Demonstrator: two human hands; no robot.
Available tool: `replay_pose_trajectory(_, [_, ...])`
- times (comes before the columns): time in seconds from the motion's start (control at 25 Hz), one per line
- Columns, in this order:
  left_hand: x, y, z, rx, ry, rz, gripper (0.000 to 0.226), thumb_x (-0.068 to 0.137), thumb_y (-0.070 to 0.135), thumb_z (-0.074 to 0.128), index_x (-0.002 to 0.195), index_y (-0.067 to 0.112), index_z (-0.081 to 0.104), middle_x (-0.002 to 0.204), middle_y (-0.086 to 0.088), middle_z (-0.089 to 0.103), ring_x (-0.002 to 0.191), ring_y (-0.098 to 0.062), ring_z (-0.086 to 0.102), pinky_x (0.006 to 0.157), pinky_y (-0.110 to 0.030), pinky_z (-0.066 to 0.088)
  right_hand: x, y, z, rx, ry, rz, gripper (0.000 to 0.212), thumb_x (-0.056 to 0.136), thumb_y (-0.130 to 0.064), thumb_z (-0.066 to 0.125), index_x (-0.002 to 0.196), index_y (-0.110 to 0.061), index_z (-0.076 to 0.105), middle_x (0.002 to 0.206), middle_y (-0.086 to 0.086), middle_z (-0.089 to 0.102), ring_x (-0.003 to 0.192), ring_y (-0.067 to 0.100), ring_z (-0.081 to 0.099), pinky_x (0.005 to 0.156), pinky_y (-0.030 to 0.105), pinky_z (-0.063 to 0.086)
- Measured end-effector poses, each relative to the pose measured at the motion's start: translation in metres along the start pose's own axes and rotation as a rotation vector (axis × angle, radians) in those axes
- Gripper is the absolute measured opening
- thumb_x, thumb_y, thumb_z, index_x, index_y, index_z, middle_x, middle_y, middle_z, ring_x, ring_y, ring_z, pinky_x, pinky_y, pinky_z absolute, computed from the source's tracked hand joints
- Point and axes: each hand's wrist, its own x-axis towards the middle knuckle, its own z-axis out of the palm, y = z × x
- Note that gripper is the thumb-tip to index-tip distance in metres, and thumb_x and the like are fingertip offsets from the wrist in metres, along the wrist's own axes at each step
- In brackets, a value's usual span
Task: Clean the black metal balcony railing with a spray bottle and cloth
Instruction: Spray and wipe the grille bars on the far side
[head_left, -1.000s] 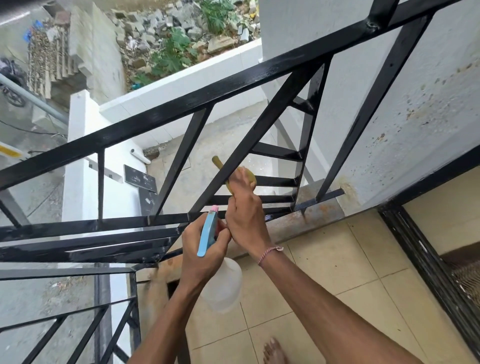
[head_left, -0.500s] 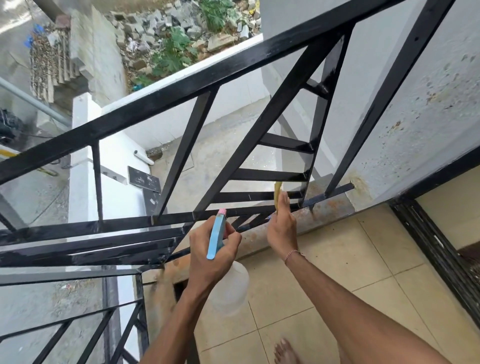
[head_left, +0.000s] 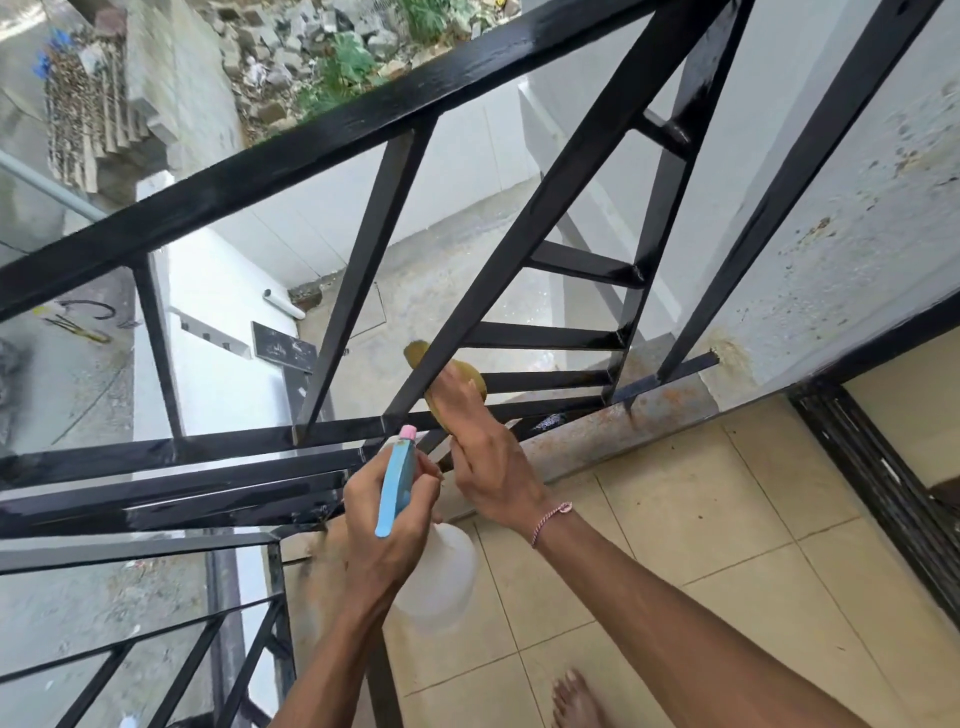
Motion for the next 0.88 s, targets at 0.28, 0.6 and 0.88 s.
replay_pose_trajectory(0.28, [0.001, 0.012, 0.036, -0.09, -0.25, -0.094, 0.02, 0.078, 0.018, 0.056, 0.08, 0.0, 0.066, 0.075, -0.012, 0.066, 0.074, -0.034, 0.07, 0.064, -0.052, 0.063, -0.031, 0.115, -0.03, -0.173, 0.001, 0.317, 0.085, 0.085, 0.015, 0.025, 0.16, -0.021, 0.011, 0.168, -0.005, 0.007, 0.154, 0.02, 0.015, 0.115, 0.044, 0.04])
replay_pose_trajectory(0.6, [0.009, 0.005, 0.069, 0.004, -0.264, -0.011, 0.018, 0.078, 0.026, 0.055, 0.075, 0.012, 0.066, 0.066, -0.005, 0.064, 0.058, -0.029, 0.065, 0.057, -0.046, 0.058, -0.02, 0.17, -0.062, -0.088, -0.091, 0.721, 0.069, 0.095, 0.009, 0.04, 0.159, -0.011, 0.022, 0.164, 0.008, 0.025, 0.15, 0.026, 0.027, 0.117, 0.022, 0.018])
replay_pose_trajectory(0.88, [-0.021, 0.01, 0.054, -0.089, -0.051, -0.085, 0.014, 0.087, 0.017, 0.061, 0.08, 0.005, 0.062, 0.065, -0.017, 0.058, 0.053, -0.016, 0.055, 0.048, -0.019, 0.045, 0.011, 0.01, -0.035, 0.06, -0.055, 0.257, 0.078, 0.084, 0.016, 0.037, 0.153, -0.019, 0.04, 0.144, 0.01, 0.051, 0.133, 0.025, 0.041, 0.115, 0.03, 0.029])
